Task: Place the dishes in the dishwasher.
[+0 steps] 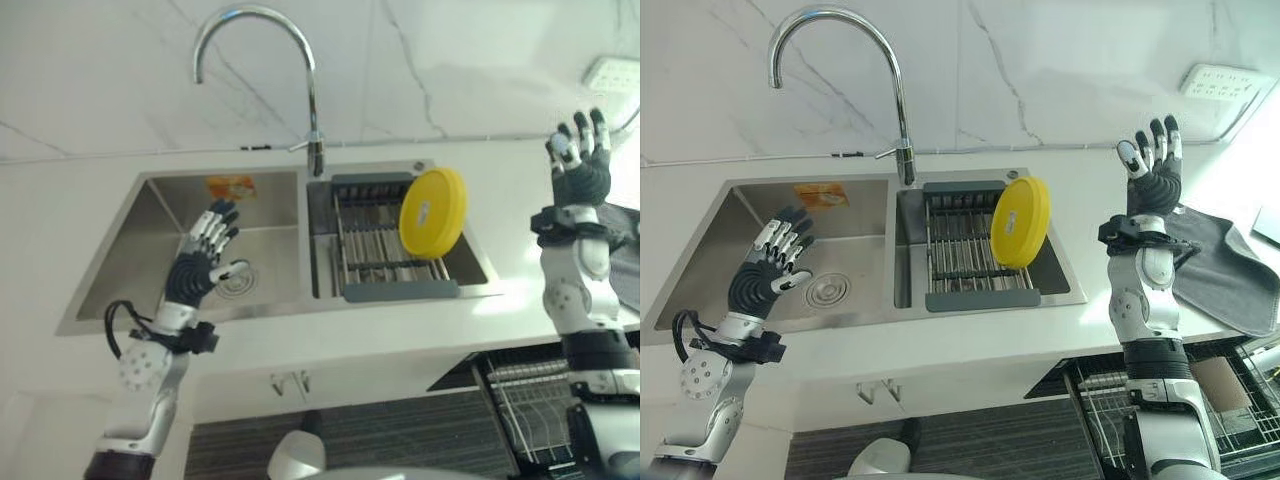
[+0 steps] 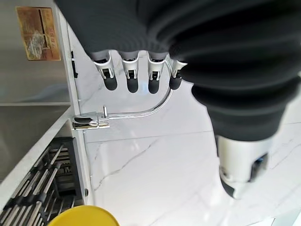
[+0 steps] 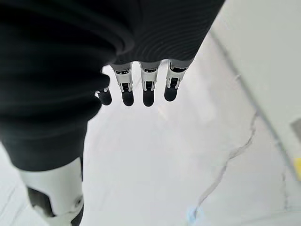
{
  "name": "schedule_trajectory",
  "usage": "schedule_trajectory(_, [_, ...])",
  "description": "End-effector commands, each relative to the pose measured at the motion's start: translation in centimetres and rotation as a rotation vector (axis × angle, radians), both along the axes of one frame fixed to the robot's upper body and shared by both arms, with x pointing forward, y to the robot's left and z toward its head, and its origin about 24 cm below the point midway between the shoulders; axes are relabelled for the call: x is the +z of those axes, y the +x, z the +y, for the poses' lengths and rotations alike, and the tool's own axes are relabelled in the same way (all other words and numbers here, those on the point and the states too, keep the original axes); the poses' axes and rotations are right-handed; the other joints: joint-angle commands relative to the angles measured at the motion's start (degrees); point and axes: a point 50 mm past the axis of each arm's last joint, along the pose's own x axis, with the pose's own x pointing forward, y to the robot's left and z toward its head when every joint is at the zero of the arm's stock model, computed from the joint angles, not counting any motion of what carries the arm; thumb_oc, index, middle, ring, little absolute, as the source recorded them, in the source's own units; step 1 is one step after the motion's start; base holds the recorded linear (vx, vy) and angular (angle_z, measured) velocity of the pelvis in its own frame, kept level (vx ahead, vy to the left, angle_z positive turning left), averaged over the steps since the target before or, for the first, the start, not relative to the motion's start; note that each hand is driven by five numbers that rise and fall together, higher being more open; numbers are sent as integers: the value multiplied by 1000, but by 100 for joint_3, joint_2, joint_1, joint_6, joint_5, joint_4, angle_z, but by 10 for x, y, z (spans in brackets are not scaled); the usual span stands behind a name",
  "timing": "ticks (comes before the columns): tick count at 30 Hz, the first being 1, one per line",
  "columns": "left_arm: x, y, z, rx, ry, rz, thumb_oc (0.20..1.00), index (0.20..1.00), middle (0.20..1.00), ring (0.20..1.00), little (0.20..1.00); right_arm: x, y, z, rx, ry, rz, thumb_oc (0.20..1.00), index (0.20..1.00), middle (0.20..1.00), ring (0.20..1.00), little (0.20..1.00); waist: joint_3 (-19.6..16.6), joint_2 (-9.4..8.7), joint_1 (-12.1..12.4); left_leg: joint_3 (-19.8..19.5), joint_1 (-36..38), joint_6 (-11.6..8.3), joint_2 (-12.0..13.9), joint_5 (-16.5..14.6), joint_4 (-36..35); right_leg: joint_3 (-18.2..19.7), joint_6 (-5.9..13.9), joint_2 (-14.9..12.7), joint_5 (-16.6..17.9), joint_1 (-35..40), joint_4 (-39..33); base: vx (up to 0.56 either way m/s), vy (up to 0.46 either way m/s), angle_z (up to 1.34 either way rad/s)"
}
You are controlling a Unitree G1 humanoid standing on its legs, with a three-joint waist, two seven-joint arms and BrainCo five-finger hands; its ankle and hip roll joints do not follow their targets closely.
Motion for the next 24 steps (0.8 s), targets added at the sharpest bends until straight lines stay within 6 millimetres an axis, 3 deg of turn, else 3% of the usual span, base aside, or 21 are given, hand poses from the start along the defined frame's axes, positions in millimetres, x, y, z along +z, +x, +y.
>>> schedule_trajectory(1, [8,0,4,-30,8,-51,1000,1000,1000,1000,1000,19,-6,-21,-28,33,-107,1000,1000,1000,1000,1000,-317,421,244,78,808,-280,456,-737,-4,235,34,34,129,-203,164,48,2,20])
schedule_trajectory(7, [6,-1,5,-37,20,-38,1000,1000,1000,1000,1000,-5,-4,-26,-4,112,-46,1000,1000,1000,1000,1000,-279,440,281,8,794,-261,403,-754,-4,205,59,13,107,-208,199,41,-2,12])
schedule_trajectory(15, [8,-3,5,-59,49,-43,1000,1000,1000,1000,1000,-23,-2,-24,28,170,-3,1000,1000,1000,1000,1000,-229,480,349,-79,761,-235,354,-756,-4,167,71,-3,80,-217,252,19,-5,11])
schedule_trajectory(24, [5,-6,7,-52,17,-35,1000,1000,1000,1000,1000,-46,-3,2,124,141,66,1000,1000,1000,1000,1000,-176,516,334,-60,764,-224,345,-742,-4,142,61,-4,65,-225,293,0,-1,2])
